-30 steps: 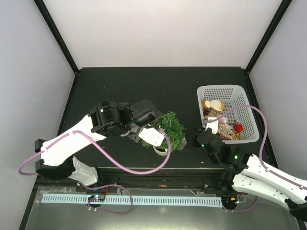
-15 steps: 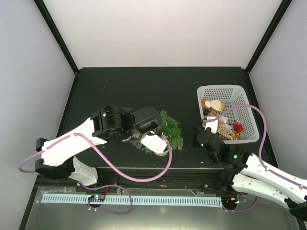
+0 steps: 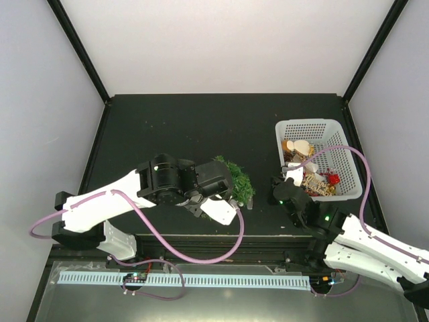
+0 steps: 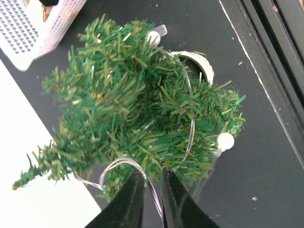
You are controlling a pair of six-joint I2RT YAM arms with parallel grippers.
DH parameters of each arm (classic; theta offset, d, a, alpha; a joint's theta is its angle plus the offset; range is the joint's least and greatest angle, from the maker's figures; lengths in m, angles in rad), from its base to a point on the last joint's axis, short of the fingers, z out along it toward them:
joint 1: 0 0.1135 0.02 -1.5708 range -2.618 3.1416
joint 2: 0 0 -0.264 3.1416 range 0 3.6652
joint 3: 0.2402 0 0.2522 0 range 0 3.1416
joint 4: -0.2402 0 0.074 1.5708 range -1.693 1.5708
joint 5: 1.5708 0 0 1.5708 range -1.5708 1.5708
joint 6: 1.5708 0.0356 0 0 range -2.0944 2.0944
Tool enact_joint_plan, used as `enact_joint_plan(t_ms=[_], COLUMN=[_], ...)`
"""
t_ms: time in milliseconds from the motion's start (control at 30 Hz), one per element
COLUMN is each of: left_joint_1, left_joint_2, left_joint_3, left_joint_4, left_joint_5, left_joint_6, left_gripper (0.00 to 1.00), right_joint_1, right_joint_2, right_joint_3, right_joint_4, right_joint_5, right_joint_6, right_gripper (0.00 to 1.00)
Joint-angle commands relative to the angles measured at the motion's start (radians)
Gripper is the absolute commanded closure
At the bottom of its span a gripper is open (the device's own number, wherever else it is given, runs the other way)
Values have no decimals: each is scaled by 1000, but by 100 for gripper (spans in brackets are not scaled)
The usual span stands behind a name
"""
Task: Decorate the small christmas tree
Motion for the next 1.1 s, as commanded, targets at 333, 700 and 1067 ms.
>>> enact_joint_plan(t_ms=[333,700,1067], left_joint_1=[-39,147,710], left_joint_2=[34,-66,-388], left_joint_3=[132,201,-140], left_joint_4=[-14,78,296], left_joint_5=[3,-5,411], left_joint_6=[-23,-37,-113], left_gripper=[32,29,25], right_joint_1=[5,5,3], right_joint_2=[9,-1,35], right_joint_3=[12,24,228], right_joint_4=[26,20,81], right_joint_5=[25,17,-250], right_joint_6=[1,-16,-306], right_gripper=[75,75,75])
